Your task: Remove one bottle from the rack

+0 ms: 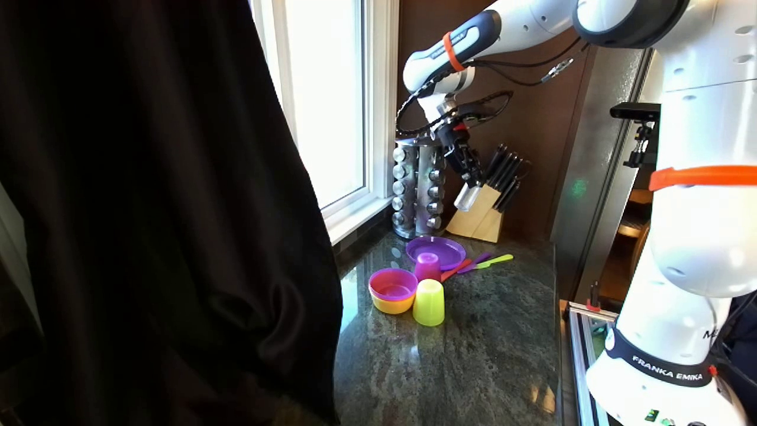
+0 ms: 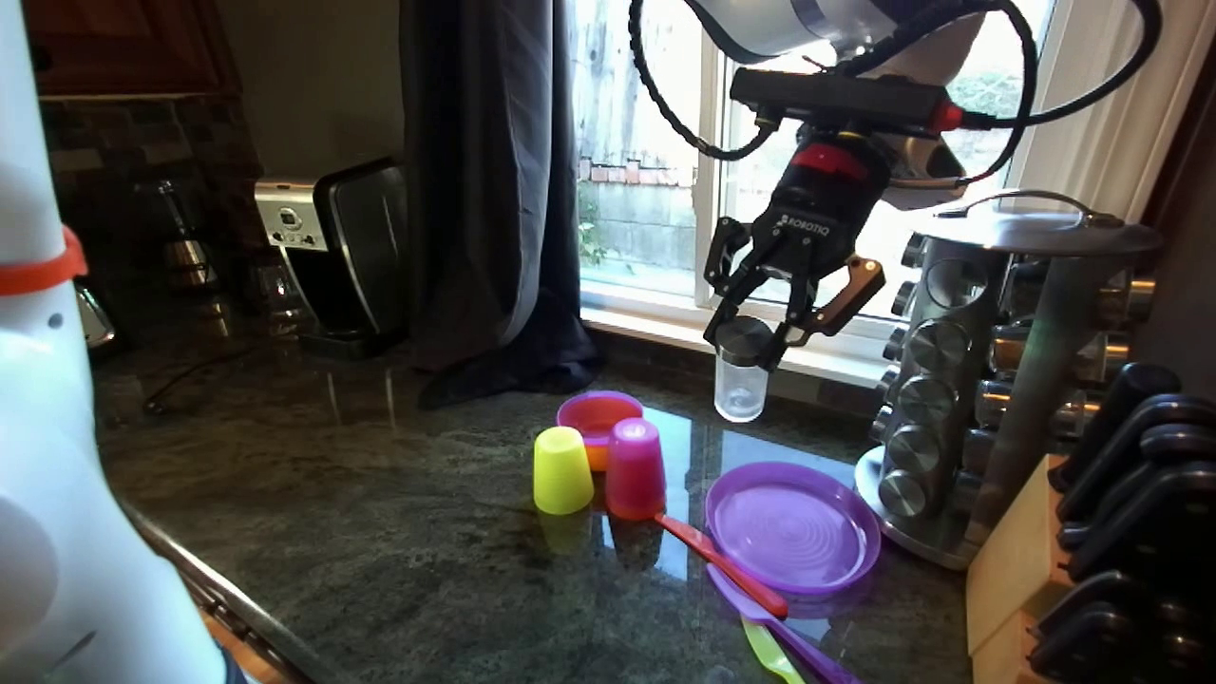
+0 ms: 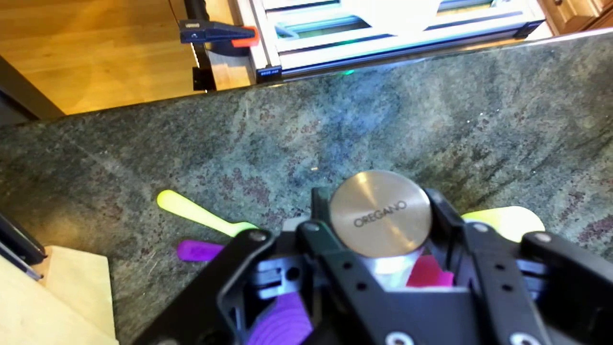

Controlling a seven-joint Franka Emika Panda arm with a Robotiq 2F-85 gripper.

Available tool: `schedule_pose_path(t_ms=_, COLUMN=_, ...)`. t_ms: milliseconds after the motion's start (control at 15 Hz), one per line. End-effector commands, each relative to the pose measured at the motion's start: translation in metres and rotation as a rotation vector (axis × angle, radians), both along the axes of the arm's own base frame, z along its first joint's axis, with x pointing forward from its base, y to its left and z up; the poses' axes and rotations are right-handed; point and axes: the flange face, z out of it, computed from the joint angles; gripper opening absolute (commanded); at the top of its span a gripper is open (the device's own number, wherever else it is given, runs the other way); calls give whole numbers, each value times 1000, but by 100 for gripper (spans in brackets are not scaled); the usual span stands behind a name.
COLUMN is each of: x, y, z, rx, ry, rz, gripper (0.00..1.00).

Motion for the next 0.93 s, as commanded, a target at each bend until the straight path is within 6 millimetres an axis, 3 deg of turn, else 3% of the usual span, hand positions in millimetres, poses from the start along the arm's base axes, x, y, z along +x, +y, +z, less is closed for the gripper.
schedule_pose_path(t_ms=0, x=17, y=-13, z=-16, rx=32, ry=67, rz=-83, gripper=25)
schedule_pose_path(t_ms=67, x=7, y=-6, z=-10, rx=14, ry=43, rz=-33, gripper=50)
schedule_pose_path(t_ms=333, x=16, y=-11, z=-18, rx=18, ry=59, rz=-56, gripper=50)
schedule_pose_path(t_ms=400, x=16, y=-11, z=-17, rx=18, ry=60, rz=-57, gripper=25)
schedule_pose_path(t_ms=867, x=36, y=17, z=-26, rx=-162, ry=167, rz=172, gripper=25)
